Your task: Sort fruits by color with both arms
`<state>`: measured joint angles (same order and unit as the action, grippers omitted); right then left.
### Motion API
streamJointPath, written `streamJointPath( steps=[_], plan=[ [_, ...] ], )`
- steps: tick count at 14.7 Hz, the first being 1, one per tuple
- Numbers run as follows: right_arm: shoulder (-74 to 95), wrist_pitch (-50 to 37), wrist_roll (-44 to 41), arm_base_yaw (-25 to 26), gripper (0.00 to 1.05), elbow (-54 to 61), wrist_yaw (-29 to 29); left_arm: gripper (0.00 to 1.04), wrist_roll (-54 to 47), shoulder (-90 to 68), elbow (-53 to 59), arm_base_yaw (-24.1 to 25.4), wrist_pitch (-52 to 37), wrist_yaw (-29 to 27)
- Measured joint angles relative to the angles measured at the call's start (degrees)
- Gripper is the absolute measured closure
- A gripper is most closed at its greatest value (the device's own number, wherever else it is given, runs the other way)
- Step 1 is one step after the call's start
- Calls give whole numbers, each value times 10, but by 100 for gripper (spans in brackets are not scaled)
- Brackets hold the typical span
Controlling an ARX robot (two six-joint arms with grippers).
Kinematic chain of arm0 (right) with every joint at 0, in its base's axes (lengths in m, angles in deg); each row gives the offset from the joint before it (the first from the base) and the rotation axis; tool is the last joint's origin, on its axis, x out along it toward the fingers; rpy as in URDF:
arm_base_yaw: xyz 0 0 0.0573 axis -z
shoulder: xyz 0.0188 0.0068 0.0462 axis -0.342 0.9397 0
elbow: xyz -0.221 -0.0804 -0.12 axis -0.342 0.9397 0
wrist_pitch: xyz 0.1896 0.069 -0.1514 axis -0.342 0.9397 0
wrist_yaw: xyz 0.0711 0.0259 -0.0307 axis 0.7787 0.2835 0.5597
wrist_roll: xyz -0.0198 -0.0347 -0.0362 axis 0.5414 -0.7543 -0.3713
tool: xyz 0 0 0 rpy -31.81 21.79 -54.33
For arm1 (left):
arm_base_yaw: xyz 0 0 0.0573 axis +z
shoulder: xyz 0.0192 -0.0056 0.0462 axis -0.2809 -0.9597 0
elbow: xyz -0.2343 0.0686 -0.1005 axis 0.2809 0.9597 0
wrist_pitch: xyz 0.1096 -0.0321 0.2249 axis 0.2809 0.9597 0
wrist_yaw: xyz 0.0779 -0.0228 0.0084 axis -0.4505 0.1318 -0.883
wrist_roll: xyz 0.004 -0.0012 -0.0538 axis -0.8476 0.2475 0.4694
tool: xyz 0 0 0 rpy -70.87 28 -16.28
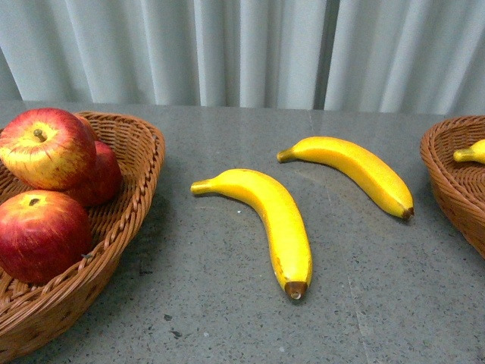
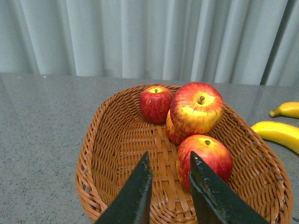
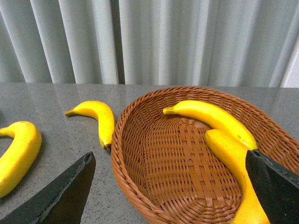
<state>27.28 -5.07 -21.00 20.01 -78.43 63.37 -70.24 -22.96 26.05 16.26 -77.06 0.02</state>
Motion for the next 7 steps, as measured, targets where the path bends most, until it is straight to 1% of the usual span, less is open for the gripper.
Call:
streamJointPath(
  steps=[3, 6, 7],
  plan=[
    [0, 0, 0, 0, 7, 0, 0, 44, 0, 0, 0, 0, 0, 0],
    [0, 0, 0, 0, 7, 0, 0, 9, 0, 0, 0, 0, 0, 0],
    [0, 0, 0, 0, 7, 0, 0, 6, -1, 0, 0, 0, 0, 0]
  ],
)
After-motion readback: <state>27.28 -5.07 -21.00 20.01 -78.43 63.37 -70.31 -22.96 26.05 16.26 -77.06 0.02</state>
